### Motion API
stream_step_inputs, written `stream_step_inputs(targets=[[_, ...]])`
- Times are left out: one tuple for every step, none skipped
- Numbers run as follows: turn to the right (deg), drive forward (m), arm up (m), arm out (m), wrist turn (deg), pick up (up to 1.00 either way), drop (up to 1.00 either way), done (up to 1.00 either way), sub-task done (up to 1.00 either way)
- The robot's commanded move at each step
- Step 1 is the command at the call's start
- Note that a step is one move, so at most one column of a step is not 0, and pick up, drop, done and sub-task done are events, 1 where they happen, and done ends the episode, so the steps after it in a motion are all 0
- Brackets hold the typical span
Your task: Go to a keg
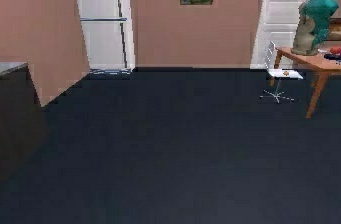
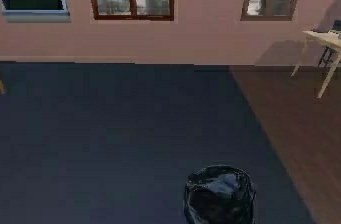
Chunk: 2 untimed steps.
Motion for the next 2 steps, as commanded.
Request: stream_step_inputs(targets=[[30.0, 0.0, 0.0, 0.0, 0.0, 0.0, 0.0, 0.0, 0.0], [0.0, 1.0, 0.0, 0.0, 0.0, 0.0, 0.0, 0.0, 0.0]])
